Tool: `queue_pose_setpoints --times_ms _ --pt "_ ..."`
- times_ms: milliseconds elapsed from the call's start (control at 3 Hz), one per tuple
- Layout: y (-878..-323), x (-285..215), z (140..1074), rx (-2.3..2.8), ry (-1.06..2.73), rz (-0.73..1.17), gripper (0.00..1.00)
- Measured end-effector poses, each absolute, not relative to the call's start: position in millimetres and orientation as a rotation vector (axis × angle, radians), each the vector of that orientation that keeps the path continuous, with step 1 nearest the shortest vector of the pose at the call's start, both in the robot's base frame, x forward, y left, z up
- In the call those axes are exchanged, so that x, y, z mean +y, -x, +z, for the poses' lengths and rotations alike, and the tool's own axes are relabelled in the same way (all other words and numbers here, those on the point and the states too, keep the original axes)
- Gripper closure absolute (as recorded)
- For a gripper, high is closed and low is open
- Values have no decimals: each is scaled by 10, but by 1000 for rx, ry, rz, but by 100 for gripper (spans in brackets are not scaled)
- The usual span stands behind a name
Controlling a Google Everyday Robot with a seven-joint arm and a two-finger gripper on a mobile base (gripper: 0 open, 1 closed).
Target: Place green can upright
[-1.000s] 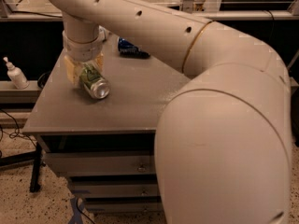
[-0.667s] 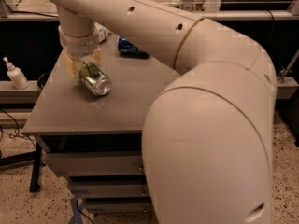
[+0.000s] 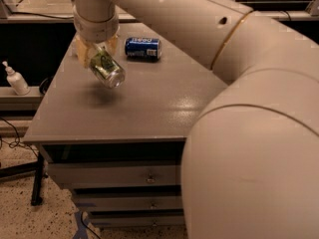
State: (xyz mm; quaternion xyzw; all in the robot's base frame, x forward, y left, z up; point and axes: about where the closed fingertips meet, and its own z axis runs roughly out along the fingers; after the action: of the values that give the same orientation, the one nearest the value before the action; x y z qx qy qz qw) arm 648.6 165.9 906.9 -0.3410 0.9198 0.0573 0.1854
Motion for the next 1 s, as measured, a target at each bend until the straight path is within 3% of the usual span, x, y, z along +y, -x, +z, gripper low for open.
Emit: queue_pose_setpoints --times_ms 1000 --pt "-5885 1074 9337 2275 894 557 100"
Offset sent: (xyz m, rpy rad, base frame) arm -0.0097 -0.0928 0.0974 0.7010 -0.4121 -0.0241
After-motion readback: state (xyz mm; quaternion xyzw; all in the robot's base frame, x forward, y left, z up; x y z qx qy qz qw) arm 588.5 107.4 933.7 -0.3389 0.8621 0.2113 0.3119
